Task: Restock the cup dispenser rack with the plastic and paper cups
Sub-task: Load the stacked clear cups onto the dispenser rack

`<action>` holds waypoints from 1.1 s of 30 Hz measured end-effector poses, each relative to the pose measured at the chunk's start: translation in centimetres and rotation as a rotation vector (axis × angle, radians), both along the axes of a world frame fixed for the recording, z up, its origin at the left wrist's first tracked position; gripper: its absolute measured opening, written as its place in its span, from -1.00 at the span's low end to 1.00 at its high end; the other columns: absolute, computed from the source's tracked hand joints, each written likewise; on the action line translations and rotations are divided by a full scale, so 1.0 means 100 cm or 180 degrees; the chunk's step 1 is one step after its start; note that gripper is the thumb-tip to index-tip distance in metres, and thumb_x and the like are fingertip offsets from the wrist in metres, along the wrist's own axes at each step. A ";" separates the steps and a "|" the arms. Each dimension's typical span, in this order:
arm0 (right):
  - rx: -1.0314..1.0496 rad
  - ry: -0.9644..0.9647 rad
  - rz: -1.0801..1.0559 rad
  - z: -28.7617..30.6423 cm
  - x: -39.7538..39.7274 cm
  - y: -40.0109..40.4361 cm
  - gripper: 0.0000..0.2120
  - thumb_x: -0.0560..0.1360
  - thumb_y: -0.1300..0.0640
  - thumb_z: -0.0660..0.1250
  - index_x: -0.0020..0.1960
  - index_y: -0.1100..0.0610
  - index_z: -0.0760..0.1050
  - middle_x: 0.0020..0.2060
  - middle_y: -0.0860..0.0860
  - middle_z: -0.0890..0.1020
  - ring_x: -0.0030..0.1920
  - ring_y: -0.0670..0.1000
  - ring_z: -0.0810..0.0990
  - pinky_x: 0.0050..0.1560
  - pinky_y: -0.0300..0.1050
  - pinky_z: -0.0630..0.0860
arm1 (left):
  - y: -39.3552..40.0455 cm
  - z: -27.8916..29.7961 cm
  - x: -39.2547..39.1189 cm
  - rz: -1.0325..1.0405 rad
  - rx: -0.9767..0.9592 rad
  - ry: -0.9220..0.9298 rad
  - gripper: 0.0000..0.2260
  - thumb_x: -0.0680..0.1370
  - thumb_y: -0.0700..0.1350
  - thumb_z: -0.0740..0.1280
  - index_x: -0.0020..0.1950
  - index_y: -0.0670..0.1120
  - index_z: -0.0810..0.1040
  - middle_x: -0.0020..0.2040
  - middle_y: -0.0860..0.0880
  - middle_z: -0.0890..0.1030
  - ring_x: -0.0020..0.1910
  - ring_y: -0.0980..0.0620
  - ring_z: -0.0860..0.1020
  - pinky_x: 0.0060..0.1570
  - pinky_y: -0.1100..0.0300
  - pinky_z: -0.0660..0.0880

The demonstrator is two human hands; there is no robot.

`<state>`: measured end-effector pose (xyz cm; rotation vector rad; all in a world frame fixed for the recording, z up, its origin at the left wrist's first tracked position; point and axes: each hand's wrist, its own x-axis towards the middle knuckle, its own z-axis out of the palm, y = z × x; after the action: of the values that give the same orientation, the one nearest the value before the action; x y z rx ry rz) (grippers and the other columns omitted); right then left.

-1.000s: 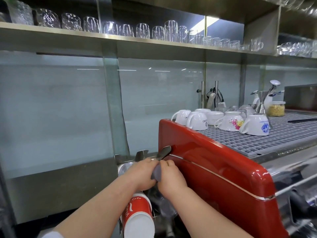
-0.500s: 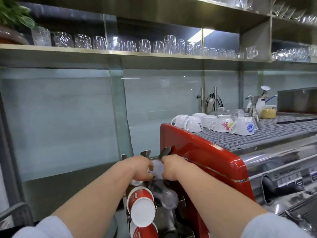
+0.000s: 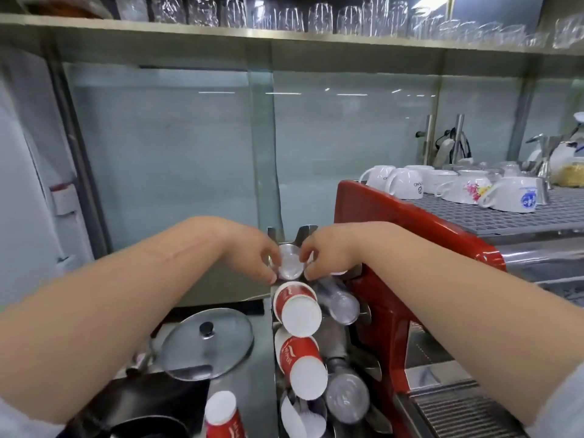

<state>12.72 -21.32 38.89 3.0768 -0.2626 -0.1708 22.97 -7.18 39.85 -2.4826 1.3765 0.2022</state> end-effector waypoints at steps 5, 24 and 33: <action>0.0061 -0.0305 0.0396 -0.009 -0.006 0.033 -0.59 0.44 -0.16 0.29 0.27 -0.13 0.44 0.14 -0.11 0.58 0.08 0.02 0.53 0.15 0.02 0.49 | 0.053 -0.010 -0.006 0.0116 0.0044 0.0242 -0.56 0.54 0.24 0.28 0.42 0.28 0.36 0.18 0.21 0.55 0.27 0.06 0.51 0.37 -0.02 0.39; 0.1380 0.0082 0.1244 -0.215 -0.059 0.134 -0.49 0.45 -0.06 0.34 0.37 -0.11 0.31 0.19 -0.05 0.55 0.15 -0.04 0.52 0.19 -0.06 0.46 | 0.217 -0.214 -0.053 0.0687 -0.0133 0.1667 -0.41 0.52 0.12 0.41 0.50 0.25 0.27 0.38 0.21 0.45 0.29 0.20 0.46 0.34 0.14 0.42; 0.1975 0.0341 0.1073 -0.309 -0.070 0.186 -0.31 0.46 0.02 0.36 0.50 -0.01 0.14 0.40 0.00 0.32 0.40 -0.03 0.29 0.36 -0.28 0.19 | 0.260 -0.325 -0.093 0.1303 -0.1226 0.2113 -0.21 0.47 0.04 0.49 0.54 0.27 0.08 0.36 0.22 0.35 0.31 0.30 0.31 0.25 0.47 0.25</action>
<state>5.76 -2.75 7.96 3.6268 0.3913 -0.4794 13.69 18.81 7.34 -3.1795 1.1649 1.0130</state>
